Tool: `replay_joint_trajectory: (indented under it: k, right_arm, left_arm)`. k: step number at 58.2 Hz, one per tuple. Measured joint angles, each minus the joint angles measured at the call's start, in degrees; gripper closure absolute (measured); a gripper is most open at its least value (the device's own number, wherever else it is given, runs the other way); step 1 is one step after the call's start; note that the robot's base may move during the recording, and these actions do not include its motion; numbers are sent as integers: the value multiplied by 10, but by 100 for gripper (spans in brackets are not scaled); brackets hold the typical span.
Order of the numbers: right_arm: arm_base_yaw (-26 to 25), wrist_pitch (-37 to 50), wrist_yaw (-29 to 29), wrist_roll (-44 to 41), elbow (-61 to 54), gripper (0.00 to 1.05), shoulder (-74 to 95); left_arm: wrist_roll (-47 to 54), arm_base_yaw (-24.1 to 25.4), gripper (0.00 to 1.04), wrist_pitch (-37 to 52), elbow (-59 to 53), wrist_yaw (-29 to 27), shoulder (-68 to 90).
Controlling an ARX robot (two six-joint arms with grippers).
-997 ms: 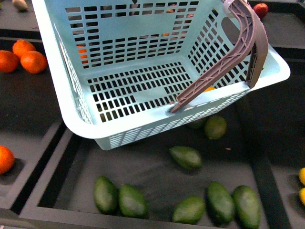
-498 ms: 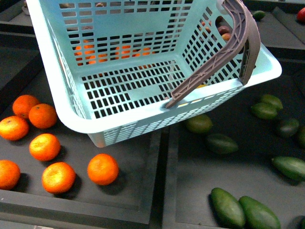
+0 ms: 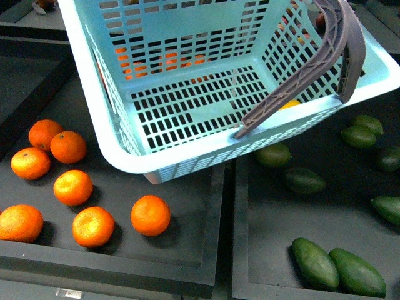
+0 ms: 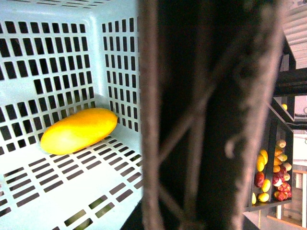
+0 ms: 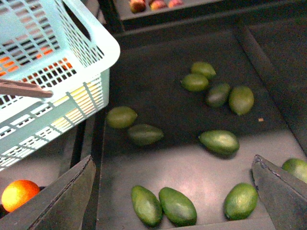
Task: Pick mango and avocado into basket
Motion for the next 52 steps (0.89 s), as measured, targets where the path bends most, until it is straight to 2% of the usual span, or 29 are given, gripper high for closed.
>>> replay_joint_trajectory:
  k: [4,11,15,24,34,52]
  right_arm:
    - [-45,100,-36,-33,33,8,138]
    - [-89,182,-87,-100,99,8,312]
    - [-107,182,-117,-167,146,8,425]
    - [-129,188,-120,-243,206,8,583]
    - [-144,177,-118,-275,280,8,721]
    - [-131,172,-87,-284,389,8,882]
  left_arm:
    - [-4,-1,100,0,0,7,0]
    - [-7,0,100,0,0,0,0]
    - [-5,1,100,0,0,-8,0]
    - [-3,5,100,0,0,-10,0]
    - [-3,5,100,0,0,-3,0]
    - [-3,3,100,0,0,-2,0]
